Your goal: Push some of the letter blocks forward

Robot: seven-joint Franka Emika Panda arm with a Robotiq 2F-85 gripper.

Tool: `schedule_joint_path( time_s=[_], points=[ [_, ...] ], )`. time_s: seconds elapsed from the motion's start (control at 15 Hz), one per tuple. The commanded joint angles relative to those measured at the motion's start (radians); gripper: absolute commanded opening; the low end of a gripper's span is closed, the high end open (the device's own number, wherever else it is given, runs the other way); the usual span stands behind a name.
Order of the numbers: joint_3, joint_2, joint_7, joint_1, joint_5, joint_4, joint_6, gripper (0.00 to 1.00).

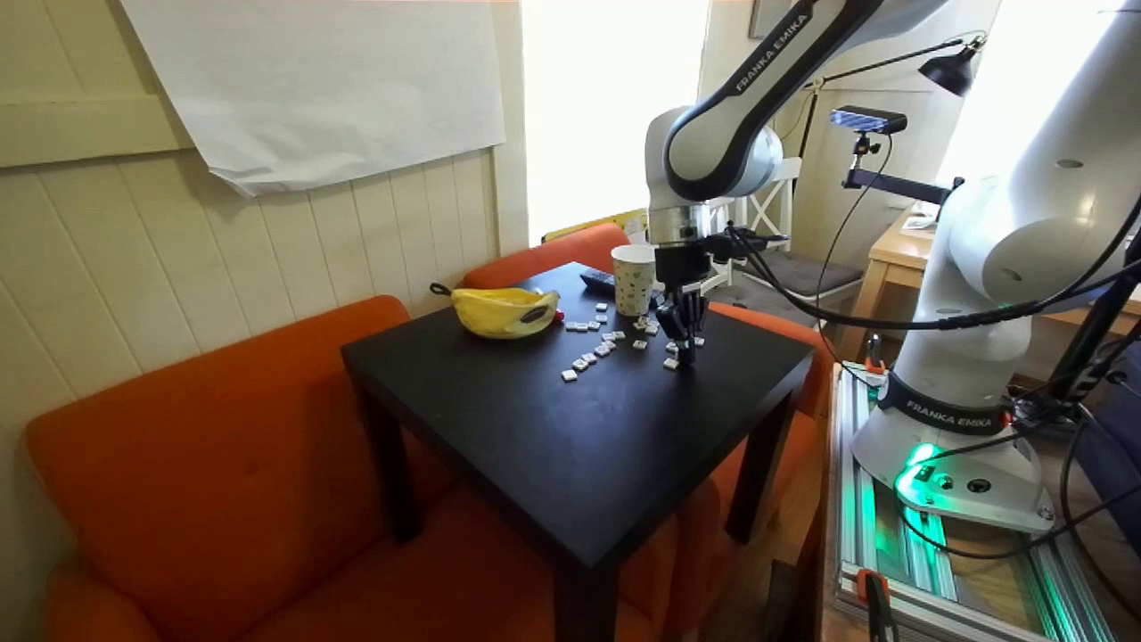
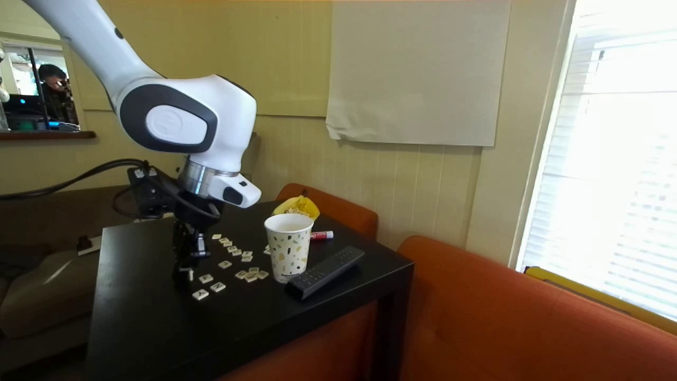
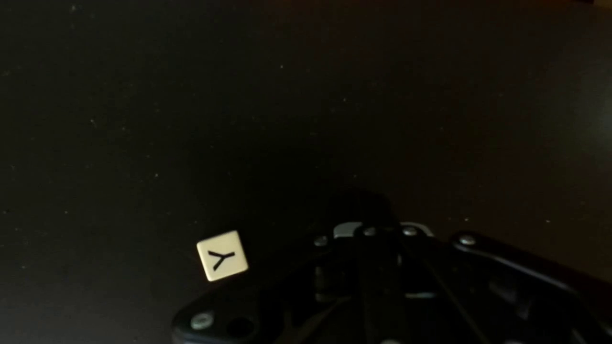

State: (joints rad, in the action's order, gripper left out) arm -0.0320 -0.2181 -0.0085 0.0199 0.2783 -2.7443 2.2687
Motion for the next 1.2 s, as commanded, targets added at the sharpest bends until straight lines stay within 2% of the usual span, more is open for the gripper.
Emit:
schedule_joint_path(
  time_s=[0.0, 0.67, 0.8, 1.0, 1.13],
  points=[
    [0.006, 0.021, -0.028, 0.014, 0.038, 0.001, 0.065, 0.00],
    [0.012, 0.034, -0.046, 0.046, 0.052, 0.000, 0.331, 0.00],
    [0.011, 0.030, -0.037, 0.048, 0.045, 0.000, 0.297, 0.00],
    [0.006, -0.015, -0.027, 0.047, 0.053, 0.000, 0.129, 0.00],
    [0.010, -0.030, 0.008, 0.025, 0.008, 0.003, 0.053, 0.00]
  ],
)
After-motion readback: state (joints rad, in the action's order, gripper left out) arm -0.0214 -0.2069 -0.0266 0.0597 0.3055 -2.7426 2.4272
